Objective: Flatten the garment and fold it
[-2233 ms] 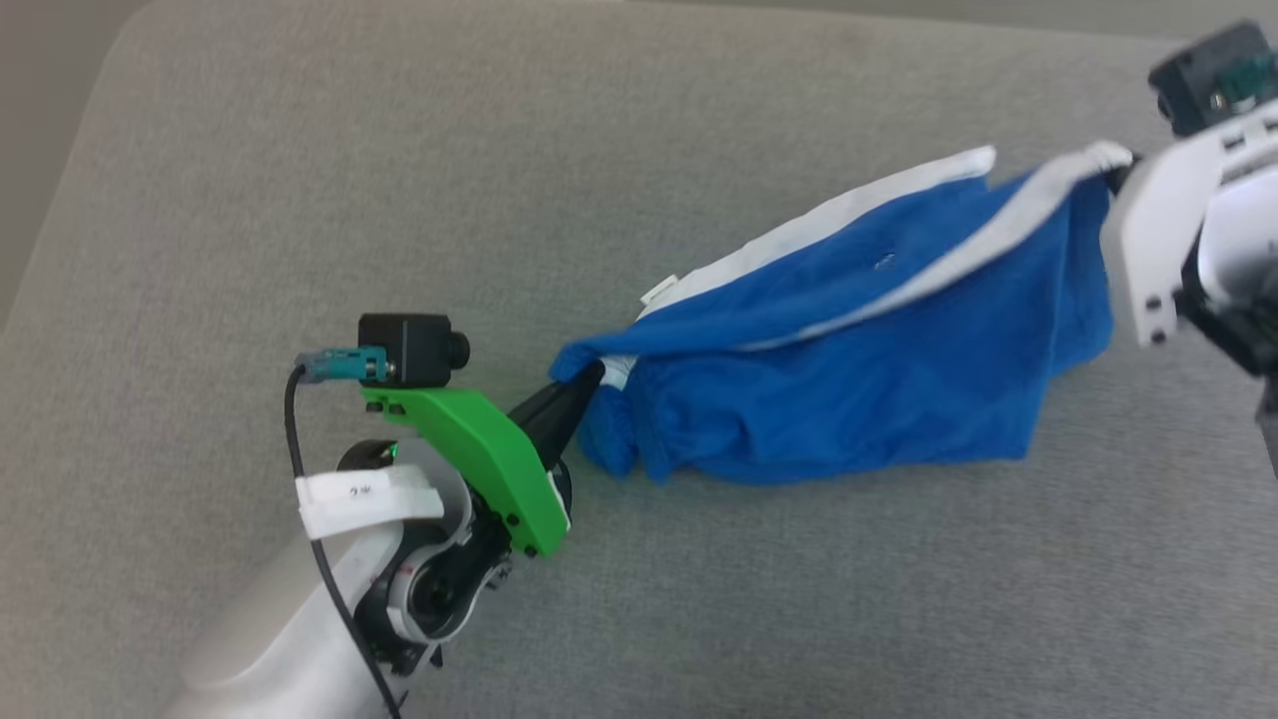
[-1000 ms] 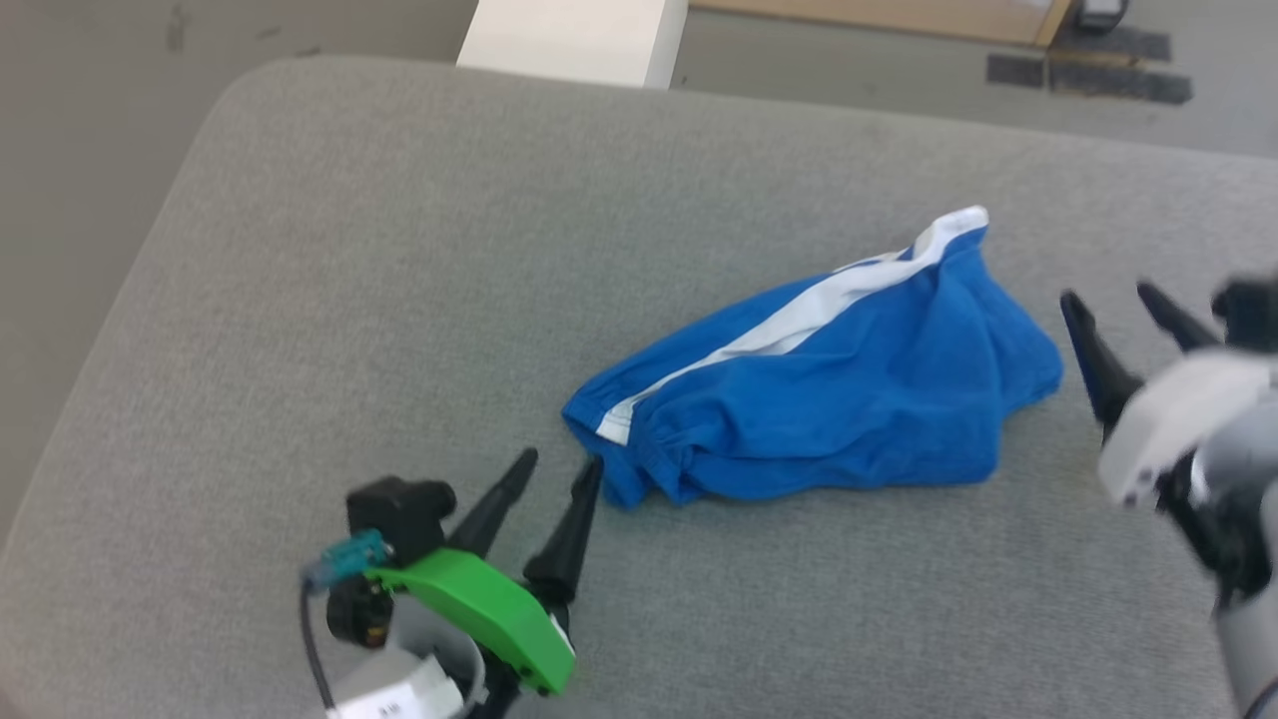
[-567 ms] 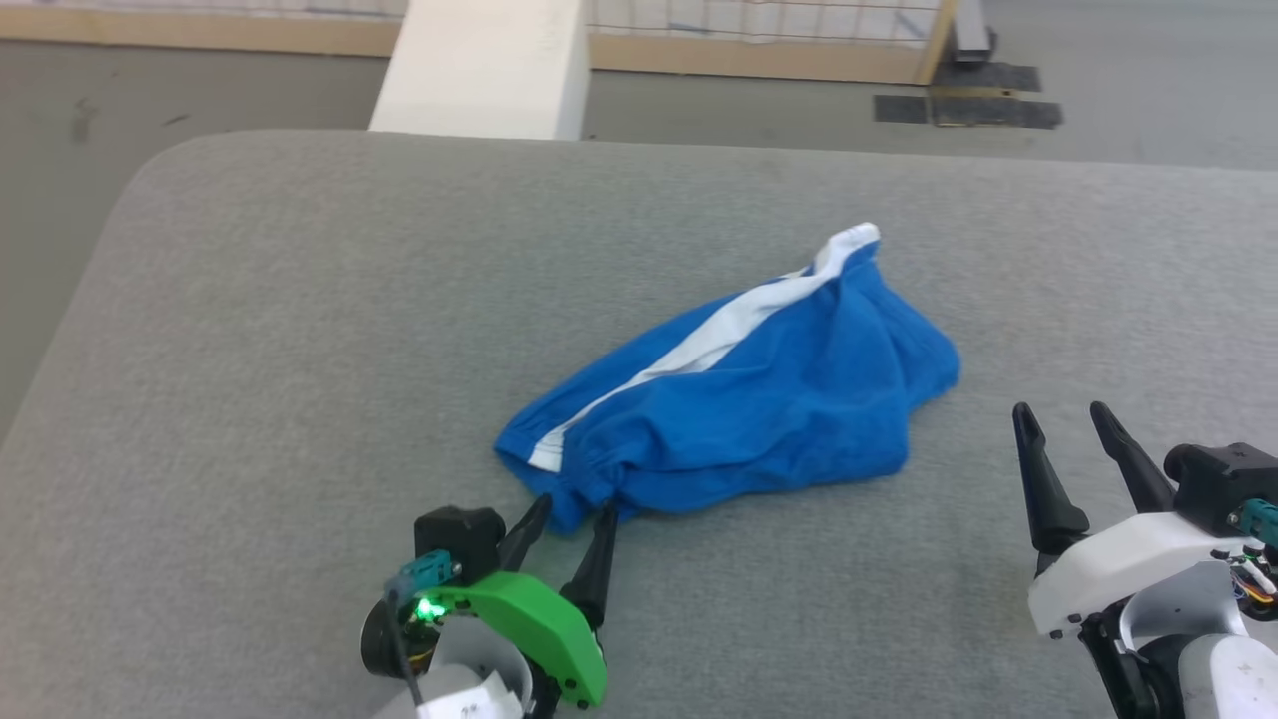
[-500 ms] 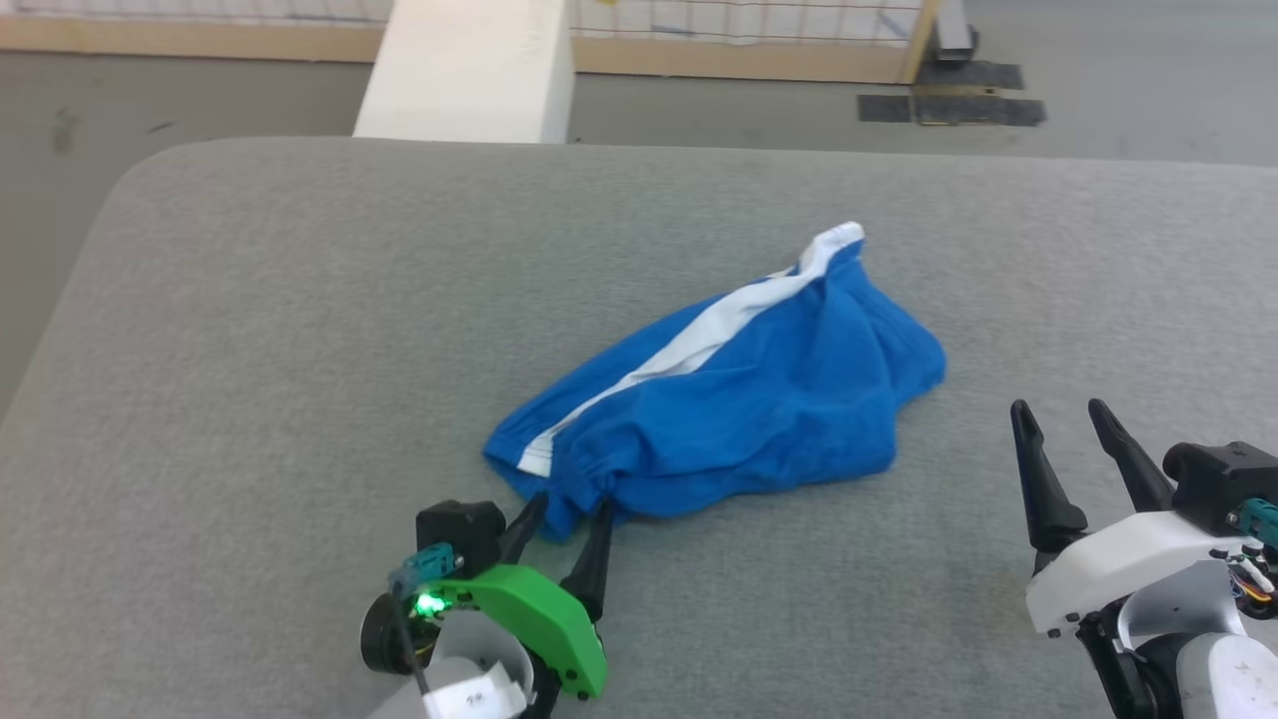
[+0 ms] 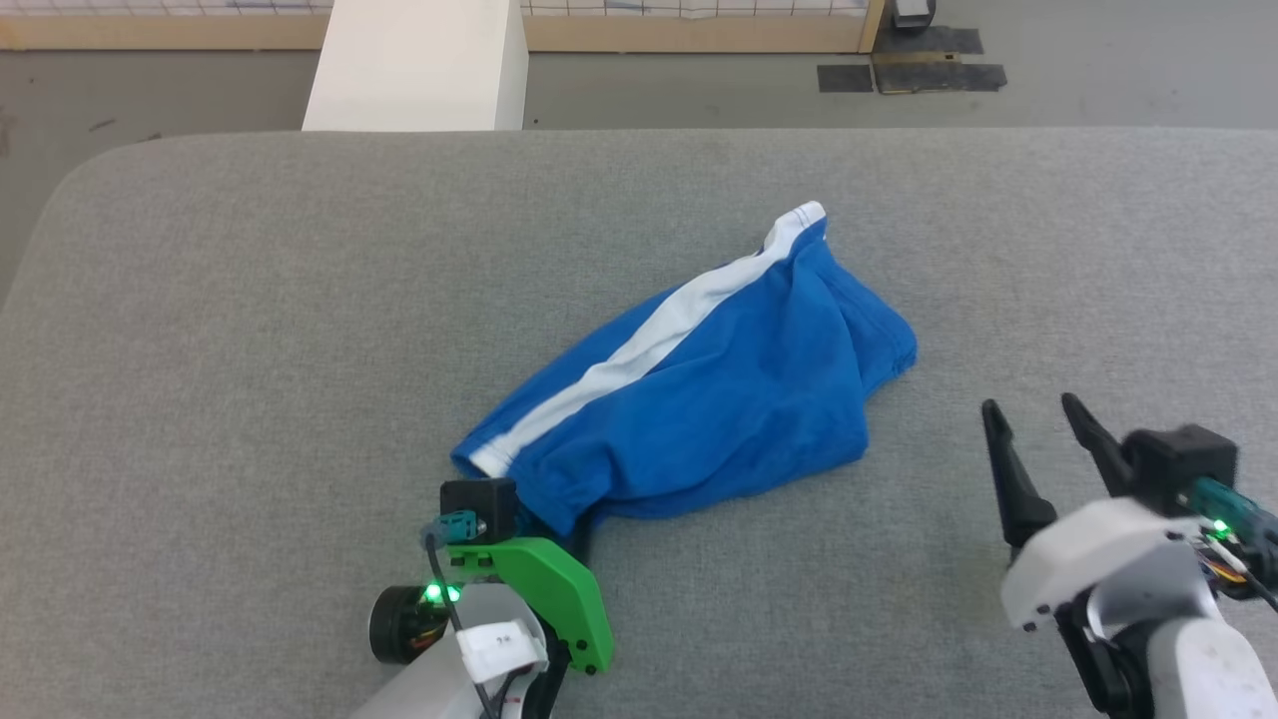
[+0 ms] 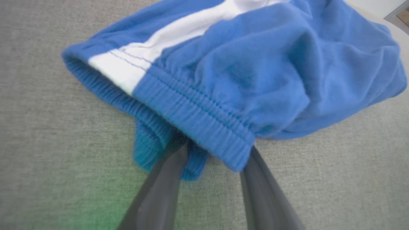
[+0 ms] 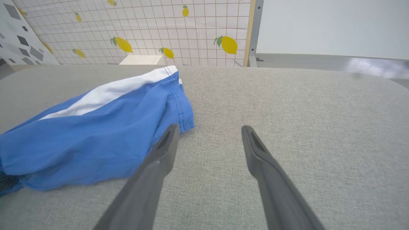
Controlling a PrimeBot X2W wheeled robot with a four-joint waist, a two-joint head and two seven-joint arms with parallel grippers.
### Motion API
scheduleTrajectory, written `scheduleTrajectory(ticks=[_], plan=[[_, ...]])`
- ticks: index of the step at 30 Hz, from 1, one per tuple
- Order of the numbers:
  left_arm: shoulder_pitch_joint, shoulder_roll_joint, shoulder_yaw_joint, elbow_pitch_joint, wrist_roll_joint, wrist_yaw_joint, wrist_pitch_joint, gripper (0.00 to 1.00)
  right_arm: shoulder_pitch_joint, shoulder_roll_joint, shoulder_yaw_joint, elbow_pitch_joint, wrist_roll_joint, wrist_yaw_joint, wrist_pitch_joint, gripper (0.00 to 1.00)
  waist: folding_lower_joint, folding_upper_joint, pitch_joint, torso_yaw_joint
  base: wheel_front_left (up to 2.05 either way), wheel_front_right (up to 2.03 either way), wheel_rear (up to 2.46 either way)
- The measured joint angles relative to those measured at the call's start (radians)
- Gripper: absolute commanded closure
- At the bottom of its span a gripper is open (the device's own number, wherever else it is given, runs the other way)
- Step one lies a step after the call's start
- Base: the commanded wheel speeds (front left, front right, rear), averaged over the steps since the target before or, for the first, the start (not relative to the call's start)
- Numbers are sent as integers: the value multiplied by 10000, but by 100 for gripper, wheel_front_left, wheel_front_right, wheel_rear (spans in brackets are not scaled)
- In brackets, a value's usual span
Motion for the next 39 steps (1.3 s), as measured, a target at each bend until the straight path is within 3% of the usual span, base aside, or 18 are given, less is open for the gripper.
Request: scheduleTrajectory(ticks=[5,16,28,29,30,31,39], plan=[[-160,-31,-96,54,-50,-230,94,100,-982,13,240,880,-242,0,594,0,0,0,136,118,0,0,0],[-595,-86,-368,-35,42,-573,182,100,-3824,21,341,4194,-353,0,2268,0,0,0,605,518,0,0,0],[-1018,-171,-430,-357,121,-719,188,100,-5679,-46,562,6416,-159,-2,3016,0,0,0,1371,900,0,0,0],[-1030,-178,-431,-374,121,-721,184,100,-5800,-100,685,6500,-113,-4,3195,5,0,0,1404,935,0,0,0],[-1043,-188,-426,-408,121,-727,163,100,-5992,-232,974,6581,121,-6,3478,93,0,0,1453,999,0,0,0],[-1045,-190,-430,-410,121,-727,165,100,-6016,-272,1080,6585,201,-4,3521,100,0,0,1446,1007,0,0,0],[-1043,-132,-539,-408,150,-734,109,100,-5445,-541,1532,6128,719,-2,3141,100,0,0,1146,974,0,0,0]])
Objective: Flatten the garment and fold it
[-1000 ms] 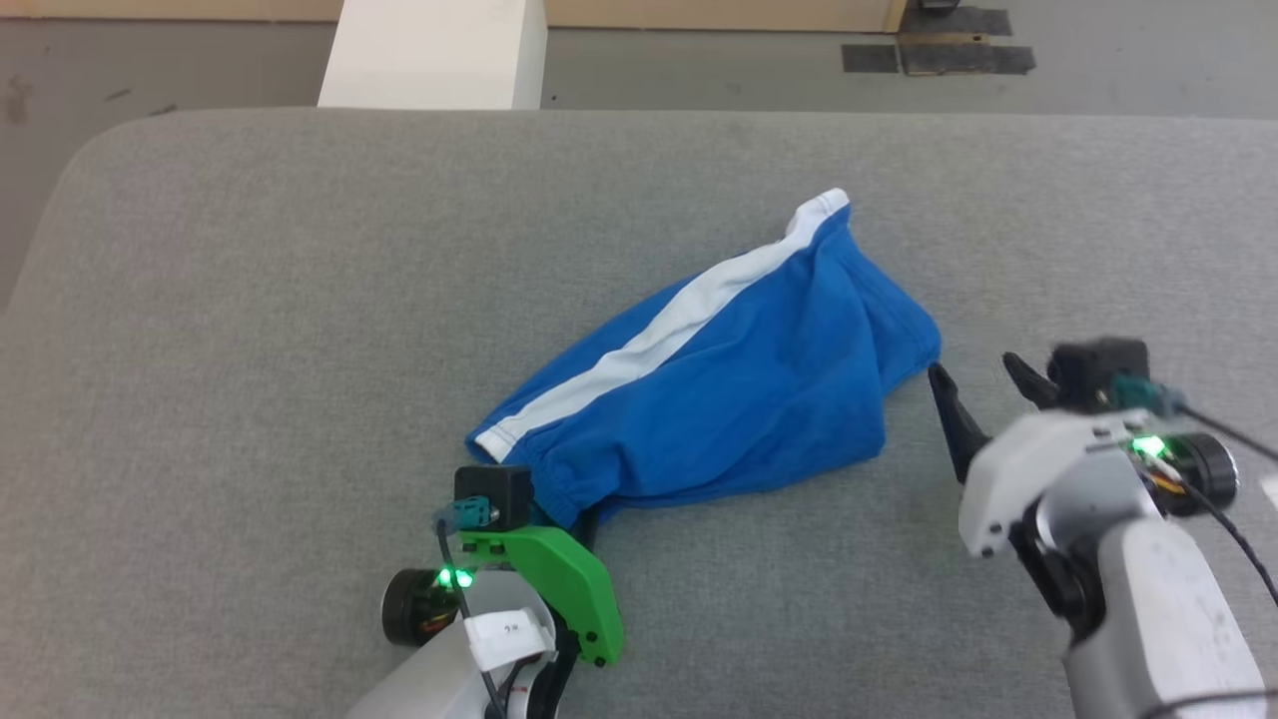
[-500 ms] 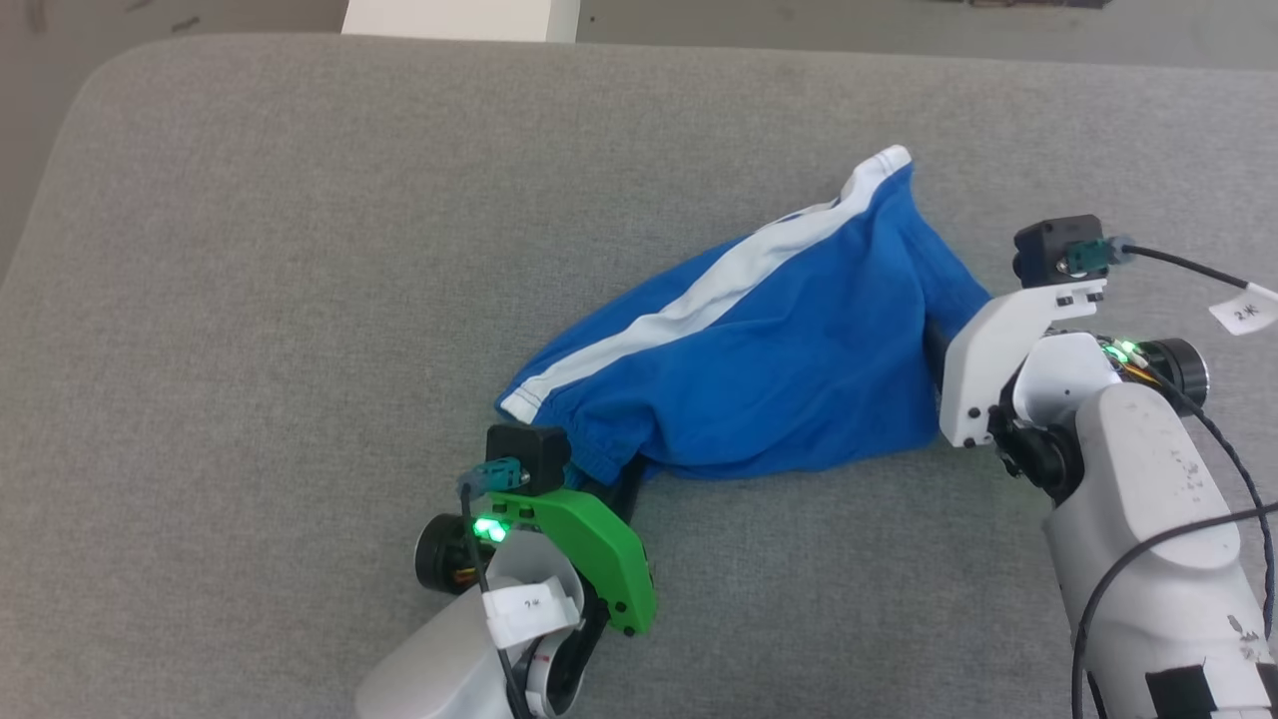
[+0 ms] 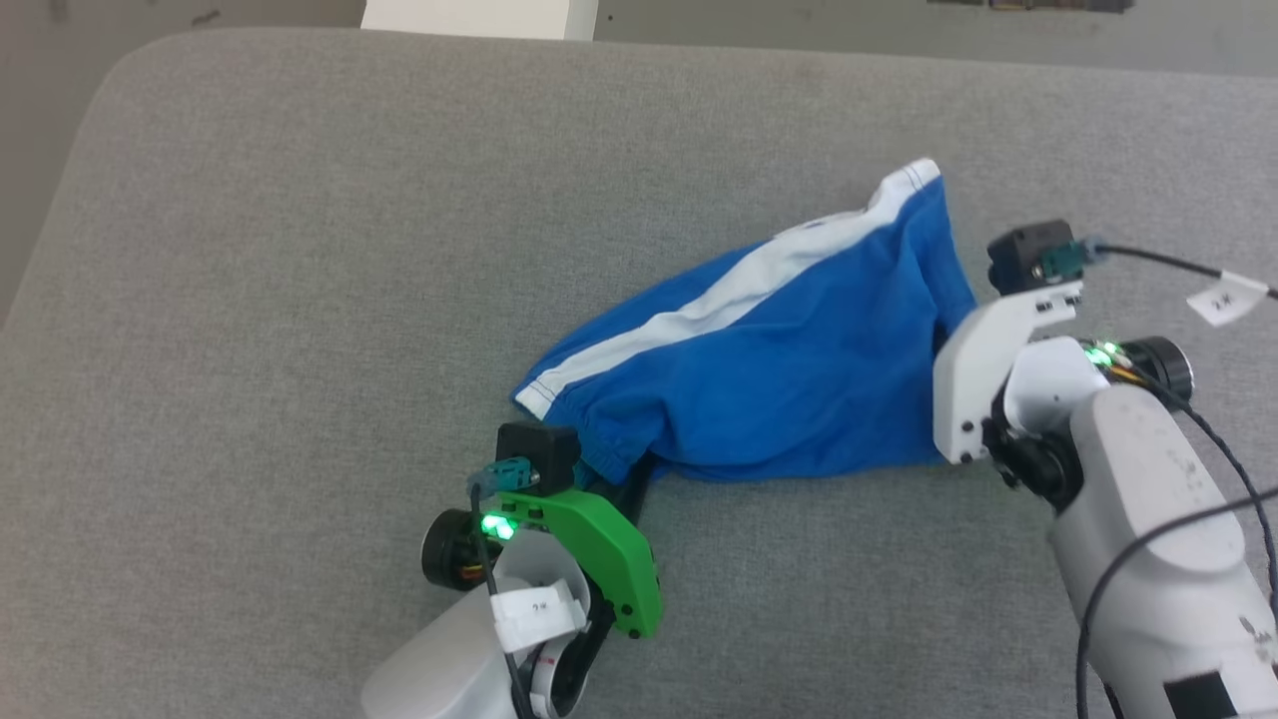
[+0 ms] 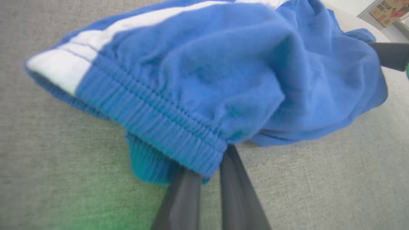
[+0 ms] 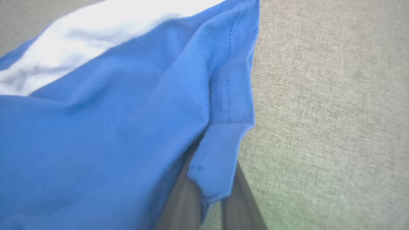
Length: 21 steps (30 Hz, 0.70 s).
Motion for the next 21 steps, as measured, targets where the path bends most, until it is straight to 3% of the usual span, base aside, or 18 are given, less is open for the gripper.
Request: scheduleTrajectory(ticks=[7,15,21], plan=[[210,819,-424,-502,391,-311,161,100,1788,-389,-453,-2067,-247,0,-378,100,0,0,-540,-97,0,0,0],[710,1927,-857,-1661,430,-405,1114,100,4962,339,-1432,-5104,-932,2,157,100,0,0,-1054,-450,0,0,0],[1066,2345,-918,-2232,336,-253,1522,100,6273,648,-1484,-5868,-803,2,173,100,0,0,-1154,-757,0,0,0]])
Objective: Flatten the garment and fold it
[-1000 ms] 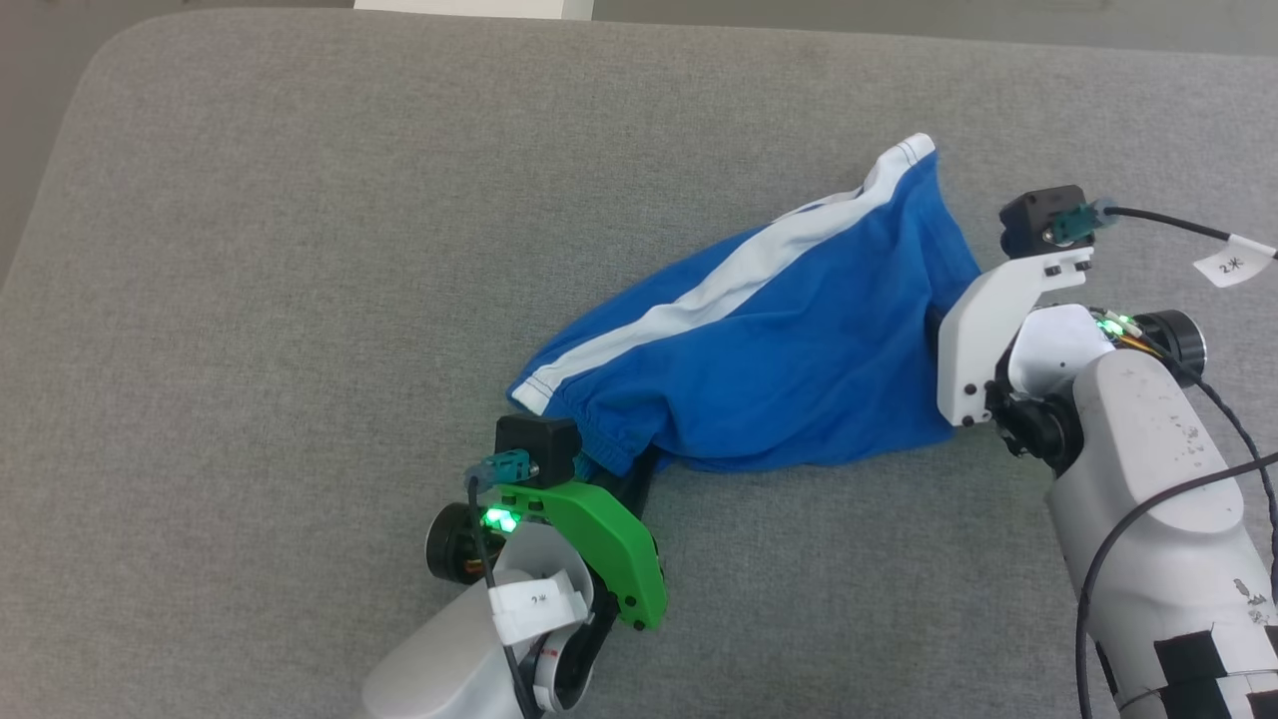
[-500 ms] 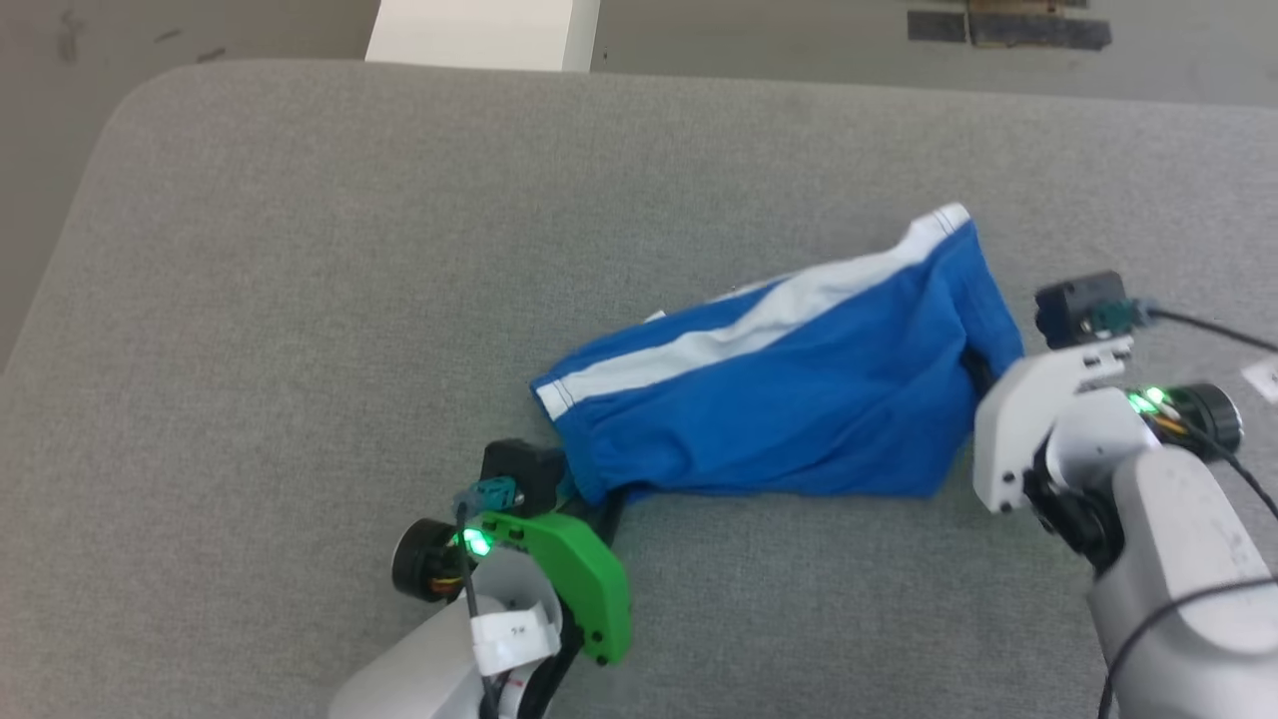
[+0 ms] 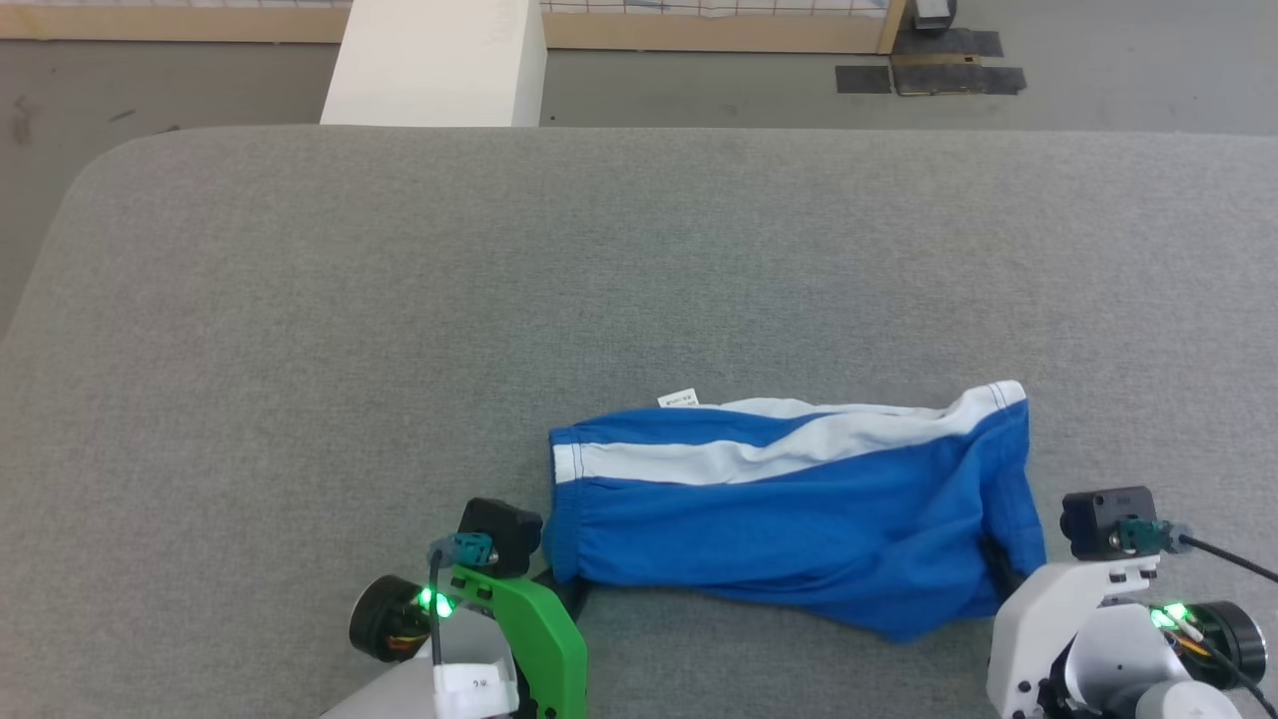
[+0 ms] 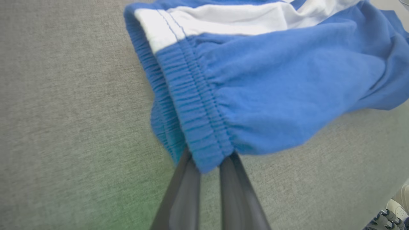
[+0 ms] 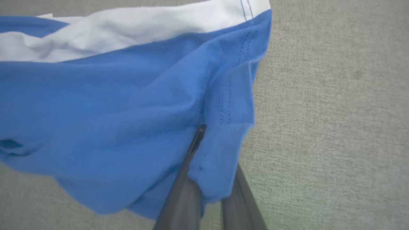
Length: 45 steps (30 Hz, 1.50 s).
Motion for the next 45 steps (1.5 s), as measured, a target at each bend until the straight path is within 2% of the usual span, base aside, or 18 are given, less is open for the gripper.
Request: scheduleTrajectory(ticks=[1,2,3,15,18,21,25,28,31,34,40,45], plan=[[39,29,-4,-54,-6,23,31,100,88,8,8,-6,44,0,-35,100,0,0,1,-44,0,0,0],[67,42,4,-104,-21,42,35,82,117,10,8,-2,182,0,-90,98,0,0,5,-74,0,0,0],[136,52,52,-274,-94,100,36,0,116,6,36,-58,533,-2,-408,0,0,0,-19,-138,0,0,0],[1212,566,593,-1726,-355,667,-995,0,786,4,-798,-1202,1237,-2,-1047,0,0,0,-634,-92,0,0,0],[1538,738,959,-2033,-412,717,-1703,0,785,0,-1204,-1275,1825,-2,-1112,0,0,0,-739,-68,0,0,0],[1718,798,1446,-2034,-407,830,-2598,0,764,-4,-1534,-928,2963,-2,-1018,0,0,0,-787,-12,0,0,0],[1773,360,2732,-1852,-128,742,-3112,0,584,6,-1862,-157,4345,-2,-696,0,0,0,-788,99,0,0,0],[1885,-529,4424,-2044,888,387,-3143,0,227,0,-2023,439,5358,-2,-380,0,0,0,-738,169,0,0,0],[2189,-1415,5854,-2117,1950,-236,-3149,0,-204,6,-2050,957,5879,-2,15,0,0,0,-648,189,0,0,0],[2484,-2138,6851,-1954,2803,-915,-3152,0,-635,4,-2071,1453,5998,-2,439,0,0,0,-551,165,0,0,0],[2592,-3177,7983,-1438,4069,-2080,-3152,0,-1390,-2,-2056,1965,4569,-2,1001,0,0,0,-317,138,0,0,0],[2596,-3657,8462,-1114,4591,-2637,-3152,0,-1700,-8,-2044,2326,3584,-2,1216,0,0,0,-150,245,0,0,0]])
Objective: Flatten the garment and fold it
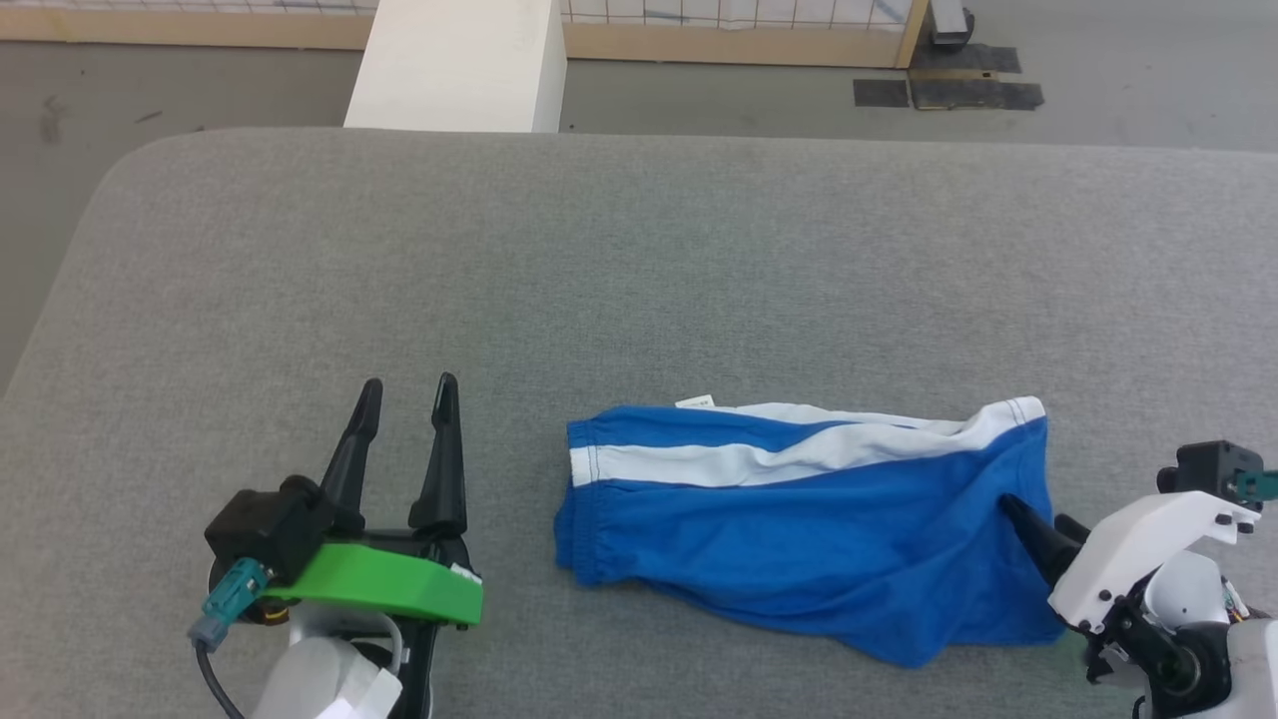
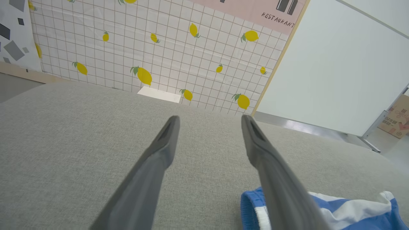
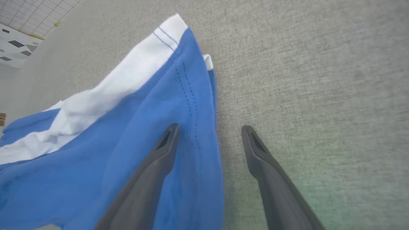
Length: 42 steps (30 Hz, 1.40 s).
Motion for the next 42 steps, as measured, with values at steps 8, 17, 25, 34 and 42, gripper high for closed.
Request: scheduleTrajectory(ticks=[8,17,25,34,42], plan=[[-1,-255,330,268,364,-341,0,0,-169,-119,878,171,566,0,253,4,0,0,151,260,0,0,0],[-3,-309,407,391,454,-456,0,0,-267,-23,1252,284,353,0,-84,100,0,0,89,273,0,0,0],[11,-328,447,428,453,-464,0,0,-263,-226,201,-144,-1430,0,-734,100,0,0,-2,125,0,0,0],[11,-336,378,426,453,-466,0,0,-259,-993,-1308,-997,-4031,0,-809,100,0,0,57,23,0,0,0],[11,-336,362,485,451,-468,0,0,3,-694,199,-3469,-3931,0,522,100,0,0,-38,24,0,0,0]])
